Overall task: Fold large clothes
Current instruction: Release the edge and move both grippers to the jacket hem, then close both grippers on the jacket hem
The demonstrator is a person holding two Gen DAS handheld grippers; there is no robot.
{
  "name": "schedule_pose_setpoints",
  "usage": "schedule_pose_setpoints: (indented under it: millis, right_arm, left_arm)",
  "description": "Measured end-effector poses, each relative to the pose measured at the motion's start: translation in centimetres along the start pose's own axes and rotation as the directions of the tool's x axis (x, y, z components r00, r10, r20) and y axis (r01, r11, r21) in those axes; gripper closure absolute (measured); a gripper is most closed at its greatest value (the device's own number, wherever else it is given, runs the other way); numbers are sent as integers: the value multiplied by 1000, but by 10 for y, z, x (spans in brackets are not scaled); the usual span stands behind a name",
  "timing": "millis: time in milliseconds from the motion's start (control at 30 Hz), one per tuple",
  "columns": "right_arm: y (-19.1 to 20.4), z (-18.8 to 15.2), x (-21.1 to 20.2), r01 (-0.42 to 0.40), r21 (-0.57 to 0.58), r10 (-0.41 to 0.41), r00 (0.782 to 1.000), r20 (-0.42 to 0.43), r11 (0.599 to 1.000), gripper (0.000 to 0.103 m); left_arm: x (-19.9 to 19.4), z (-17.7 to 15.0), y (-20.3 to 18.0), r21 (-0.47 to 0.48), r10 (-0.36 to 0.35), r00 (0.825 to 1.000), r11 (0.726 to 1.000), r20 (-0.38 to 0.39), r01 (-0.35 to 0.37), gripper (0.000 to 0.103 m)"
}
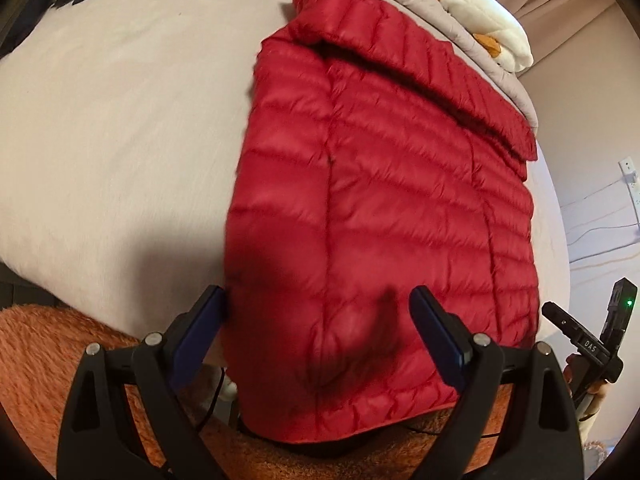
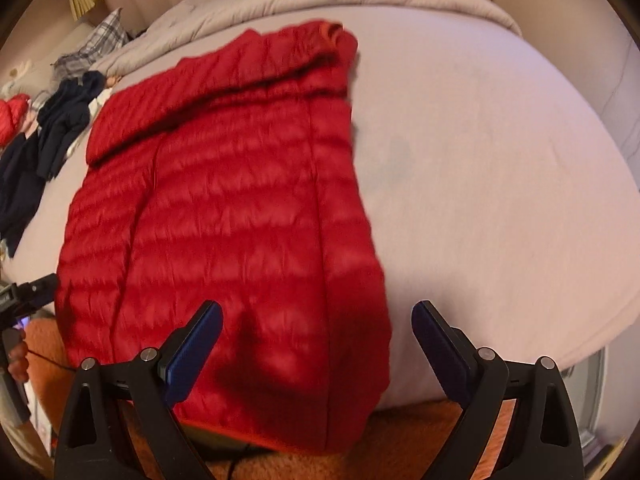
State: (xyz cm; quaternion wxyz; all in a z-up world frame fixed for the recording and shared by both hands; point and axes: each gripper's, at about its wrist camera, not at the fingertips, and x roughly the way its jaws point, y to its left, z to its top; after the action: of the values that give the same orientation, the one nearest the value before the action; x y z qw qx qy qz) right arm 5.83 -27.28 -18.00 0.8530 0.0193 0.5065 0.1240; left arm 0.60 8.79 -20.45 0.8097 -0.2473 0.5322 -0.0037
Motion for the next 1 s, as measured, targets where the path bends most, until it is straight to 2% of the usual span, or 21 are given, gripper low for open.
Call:
schedule_pose_setpoints:
  millis: [133, 467, 767, 867, 1000]
  right_arm:
    - [-3, -11, 6, -17, 15, 17, 999, -29, 1000, 8]
    - [-15, -34, 18, -46, 49, 51, 993, -109, 998, 8]
    - [-15, -52, 21, -80, 47, 85, 989, -122, 996, 8]
    - [-13, -60, 27, -98, 64, 106, 987, -123, 993, 9]
    - [-9, -58, 32, -98, 66, 105, 988, -115, 993, 16]
  left_arm:
    - [4, -11, 7, -15, -13, 1000, 1000, -22, 13, 10]
    - [4, -35, 9, 10, -26, 1000, 1000, -1, 26, 11]
    - [7, -51, 13, 1, -89, 996, 996, -25, 89, 13]
    - [10, -54, 14, -17, -109, 994, 994, -20, 109, 19]
    - [11, -55, 15, -16, -108, 994, 994, -34, 108, 40]
